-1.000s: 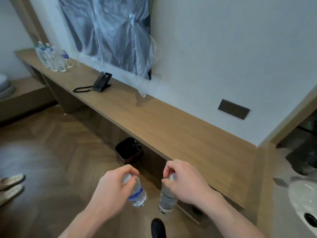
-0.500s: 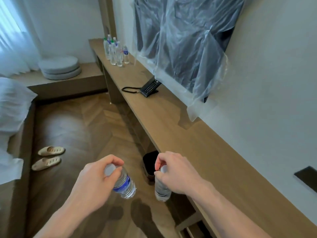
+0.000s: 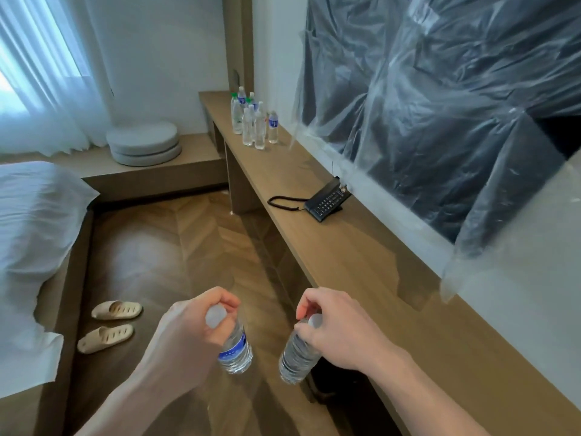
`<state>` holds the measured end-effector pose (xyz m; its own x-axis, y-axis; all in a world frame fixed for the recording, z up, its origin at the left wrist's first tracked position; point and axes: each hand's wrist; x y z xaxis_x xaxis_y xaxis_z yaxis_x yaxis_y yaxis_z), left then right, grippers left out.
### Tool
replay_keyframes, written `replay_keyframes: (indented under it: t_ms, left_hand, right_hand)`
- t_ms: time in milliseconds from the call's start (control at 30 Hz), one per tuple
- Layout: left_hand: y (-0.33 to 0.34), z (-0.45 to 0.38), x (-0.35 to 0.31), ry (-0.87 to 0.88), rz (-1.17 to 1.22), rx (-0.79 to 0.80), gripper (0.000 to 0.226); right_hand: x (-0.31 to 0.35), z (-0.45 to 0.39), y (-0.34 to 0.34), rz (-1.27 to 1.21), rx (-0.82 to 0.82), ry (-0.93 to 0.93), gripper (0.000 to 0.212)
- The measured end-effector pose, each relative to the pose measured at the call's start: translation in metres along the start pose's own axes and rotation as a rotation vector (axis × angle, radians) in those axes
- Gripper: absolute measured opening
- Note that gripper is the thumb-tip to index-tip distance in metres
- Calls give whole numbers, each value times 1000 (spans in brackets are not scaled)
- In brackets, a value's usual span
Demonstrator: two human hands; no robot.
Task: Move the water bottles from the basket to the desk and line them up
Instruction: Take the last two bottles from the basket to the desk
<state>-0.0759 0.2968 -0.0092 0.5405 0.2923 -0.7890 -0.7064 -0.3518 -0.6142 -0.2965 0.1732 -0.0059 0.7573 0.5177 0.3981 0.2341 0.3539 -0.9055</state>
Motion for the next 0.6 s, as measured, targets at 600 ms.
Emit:
replay_keyframes:
  t_ms: [600]
  left_hand:
    - [-52,-313,27,38,-32,38,19]
  right_hand:
    - [22,-302,-39,-56,12,59,11]
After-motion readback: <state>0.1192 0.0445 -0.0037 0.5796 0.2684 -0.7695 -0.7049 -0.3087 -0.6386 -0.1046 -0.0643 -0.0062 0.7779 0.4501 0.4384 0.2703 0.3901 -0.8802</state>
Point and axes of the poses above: each hand's wrist, its own z-axis away from the middle knuckle, its own y-axis out of the palm, x = y × z, and after that the axes turned 8 degrees about z, right-handed
